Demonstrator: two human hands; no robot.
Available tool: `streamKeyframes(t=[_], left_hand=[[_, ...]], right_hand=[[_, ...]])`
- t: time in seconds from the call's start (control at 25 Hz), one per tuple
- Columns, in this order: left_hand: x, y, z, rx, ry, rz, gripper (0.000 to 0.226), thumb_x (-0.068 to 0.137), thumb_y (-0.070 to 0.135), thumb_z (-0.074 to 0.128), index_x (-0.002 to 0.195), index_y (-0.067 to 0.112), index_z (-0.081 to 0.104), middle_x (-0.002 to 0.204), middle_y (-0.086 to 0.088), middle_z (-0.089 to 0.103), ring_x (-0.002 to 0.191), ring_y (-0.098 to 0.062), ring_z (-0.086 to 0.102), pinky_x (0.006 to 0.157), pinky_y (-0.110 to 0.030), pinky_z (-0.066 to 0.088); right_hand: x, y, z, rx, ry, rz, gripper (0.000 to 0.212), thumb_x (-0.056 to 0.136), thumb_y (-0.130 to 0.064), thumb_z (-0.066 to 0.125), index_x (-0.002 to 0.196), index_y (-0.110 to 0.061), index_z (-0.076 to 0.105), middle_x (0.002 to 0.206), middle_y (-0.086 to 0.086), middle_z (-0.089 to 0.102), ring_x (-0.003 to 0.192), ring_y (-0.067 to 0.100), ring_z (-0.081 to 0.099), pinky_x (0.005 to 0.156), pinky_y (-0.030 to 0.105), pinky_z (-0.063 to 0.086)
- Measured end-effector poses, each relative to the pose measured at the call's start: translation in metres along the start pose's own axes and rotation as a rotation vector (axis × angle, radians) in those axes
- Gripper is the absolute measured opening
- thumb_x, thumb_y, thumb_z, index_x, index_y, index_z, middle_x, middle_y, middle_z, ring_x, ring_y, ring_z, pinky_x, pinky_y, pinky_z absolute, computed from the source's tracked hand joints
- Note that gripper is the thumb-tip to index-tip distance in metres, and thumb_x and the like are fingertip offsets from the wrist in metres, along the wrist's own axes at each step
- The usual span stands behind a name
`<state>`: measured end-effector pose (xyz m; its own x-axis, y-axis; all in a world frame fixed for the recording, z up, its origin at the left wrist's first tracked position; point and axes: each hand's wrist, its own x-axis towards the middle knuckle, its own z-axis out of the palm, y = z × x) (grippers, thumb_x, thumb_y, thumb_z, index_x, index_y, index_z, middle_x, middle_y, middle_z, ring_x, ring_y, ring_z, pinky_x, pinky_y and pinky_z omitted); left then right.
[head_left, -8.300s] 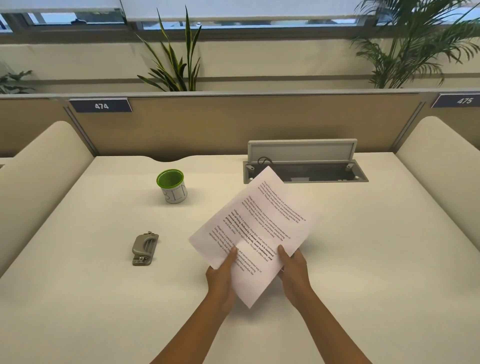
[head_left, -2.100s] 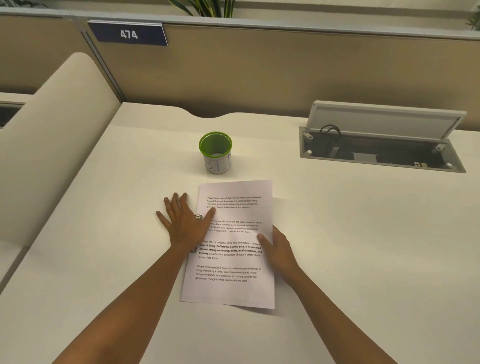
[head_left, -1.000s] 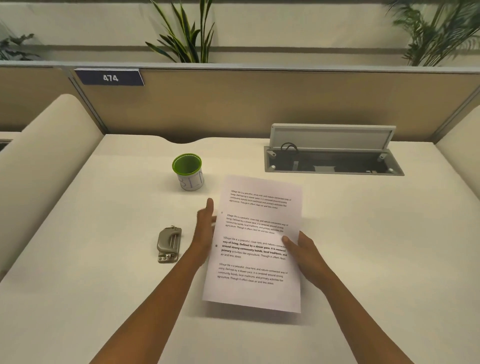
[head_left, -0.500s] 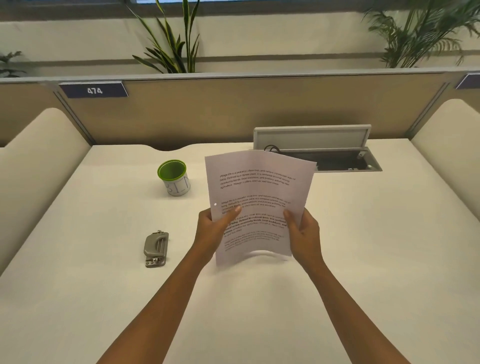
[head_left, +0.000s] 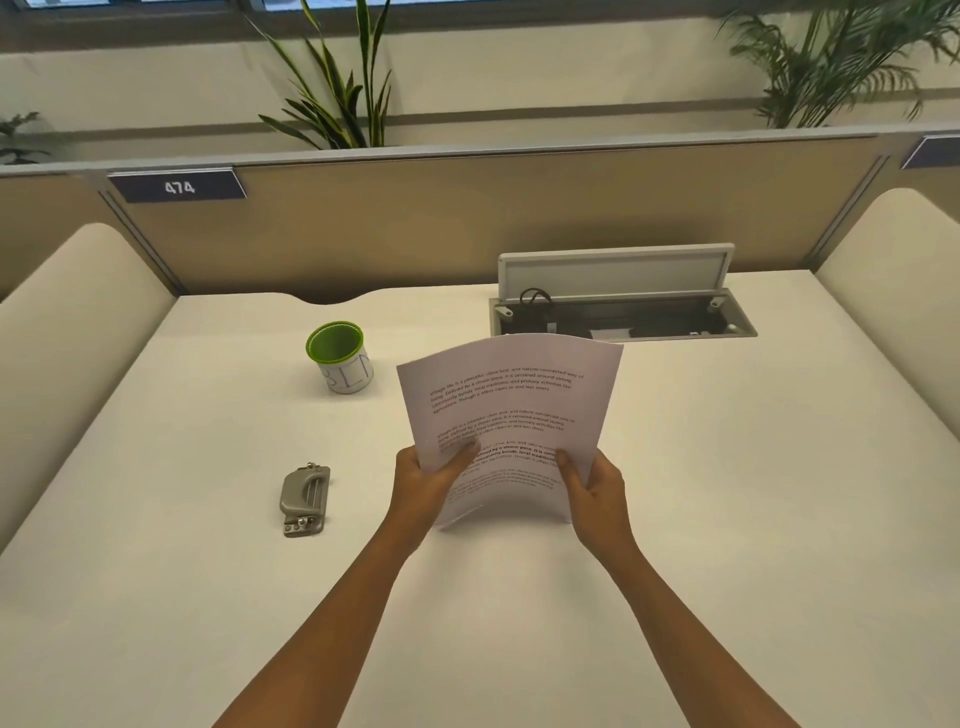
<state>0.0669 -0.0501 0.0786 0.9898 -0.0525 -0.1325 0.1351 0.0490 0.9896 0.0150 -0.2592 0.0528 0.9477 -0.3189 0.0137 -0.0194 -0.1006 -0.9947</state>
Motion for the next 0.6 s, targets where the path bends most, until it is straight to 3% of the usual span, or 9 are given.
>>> streamKeyframes(t=[0.16, 0.4, 0.48, 0.6], left_hand=[[0.001, -0.008, 0.003, 0.048, -0.101, -0.014, 0.026, 0.083, 0.019, 0.082, 0.100, 0.038, 0.079, 0.104, 0.008, 0.080, 0.096, -0.009, 0.075, 0.075, -0.016, 0.057], [0.012, -0.012, 0.031, 0.150, -0.155, -0.210, 0.018, 0.081, 0.028, 0.084, 0.097, 0.030, 0.076, 0.101, 0.007, 0.081, 0.092, -0.013, 0.077, 0.075, -0.026, 0.060], [0.012, -0.017, 0.048, 0.195, -0.234, -0.226, 0.024, 0.084, 0.023, 0.081, 0.107, 0.026, 0.075, 0.105, 0.006, 0.081, 0.099, -0.016, 0.076, 0.079, -0.026, 0.060], [0.009, -0.028, 0.072, 0.258, -0.319, -0.260, 0.046, 0.084, 0.013, 0.080, 0.127, 0.018, 0.065, 0.121, 0.000, 0.075, 0.110, -0.021, 0.072, 0.095, -0.040, 0.058]], right_hand=[[0.004, 0.006, -0.005, -0.022, 0.001, 0.030, 0.025, 0.103, -0.025, 0.053, 0.123, -0.018, 0.065, 0.114, -0.008, 0.073, 0.103, 0.000, 0.068, 0.081, 0.013, 0.054], [0.025, 0.010, -0.041, -0.150, 0.050, 0.072, 0.028, 0.100, -0.025, 0.059, 0.124, -0.013, 0.062, 0.113, -0.001, 0.072, 0.101, 0.016, 0.068, 0.084, 0.030, 0.054], [0.031, 0.016, -0.058, -0.238, 0.067, 0.095, 0.026, 0.098, -0.020, 0.062, 0.122, -0.010, 0.060, 0.111, -0.001, 0.068, 0.100, 0.020, 0.065, 0.082, 0.029, 0.048], [0.036, 0.027, -0.084, -0.317, 0.082, 0.153, 0.026, 0.094, -0.015, 0.066, 0.120, -0.010, 0.061, 0.110, -0.002, 0.068, 0.099, 0.020, 0.063, 0.083, 0.027, 0.045]])
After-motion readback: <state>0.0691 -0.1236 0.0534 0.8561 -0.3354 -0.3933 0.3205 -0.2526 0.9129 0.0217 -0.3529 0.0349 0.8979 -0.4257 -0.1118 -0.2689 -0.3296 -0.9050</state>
